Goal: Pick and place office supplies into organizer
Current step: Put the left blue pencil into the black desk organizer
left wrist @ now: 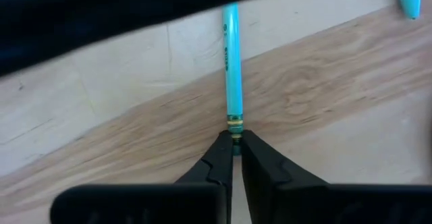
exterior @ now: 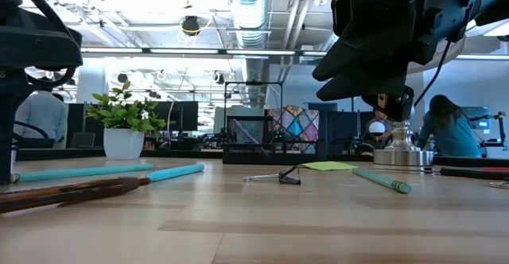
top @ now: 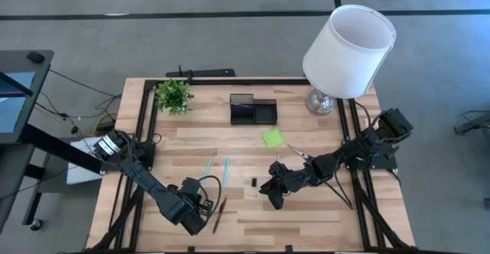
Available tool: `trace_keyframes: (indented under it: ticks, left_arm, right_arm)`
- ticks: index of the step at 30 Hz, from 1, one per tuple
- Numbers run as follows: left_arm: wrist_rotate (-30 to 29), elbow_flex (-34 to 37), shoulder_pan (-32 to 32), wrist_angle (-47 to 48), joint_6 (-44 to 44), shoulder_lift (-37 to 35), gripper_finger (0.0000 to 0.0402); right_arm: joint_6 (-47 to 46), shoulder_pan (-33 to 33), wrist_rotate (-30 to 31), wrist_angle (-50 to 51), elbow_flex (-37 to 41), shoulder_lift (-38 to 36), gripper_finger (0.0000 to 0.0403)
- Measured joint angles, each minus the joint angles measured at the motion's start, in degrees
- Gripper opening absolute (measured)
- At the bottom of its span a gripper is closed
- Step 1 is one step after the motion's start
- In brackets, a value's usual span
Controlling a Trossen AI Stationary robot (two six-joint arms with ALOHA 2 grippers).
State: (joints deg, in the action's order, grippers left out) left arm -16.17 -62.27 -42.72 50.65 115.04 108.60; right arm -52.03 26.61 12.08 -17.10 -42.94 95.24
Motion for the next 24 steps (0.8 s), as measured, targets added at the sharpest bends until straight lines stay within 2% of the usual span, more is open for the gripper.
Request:
trace_keyframes:
  ticks: [5, 11, 19, 24]
  left_arm:
    - [-2.5, -2.4, 0.1, 2.8, 0.0, -0.1, 0.0002]
    - [-6.1, -8.1, 2.0, 12.1, -1.5, 0.0, 0.0003]
    - [-8.8, -13.2, 8.4, 12.6, -15.4, -0.1, 0.0002]
    - [-10.5, -19.1, 12.8, 15.6, -25.4, -0.7, 0.0001]
  right_arm:
    - [0.0, 0.0, 0.0, 0.0, 0.0, 0.0, 0.0093]
    - [-0.4, 0.0, -0.1, -0.2, 0.0, 0.0, 0.0093]
    - [-2.4, 2.1, -0.1, -8.1, 0.0, 0.0, 0.0093]
    - [-4.6, 5.8, 0.0, -12.5, 0.0, -0.1, 0.0093]
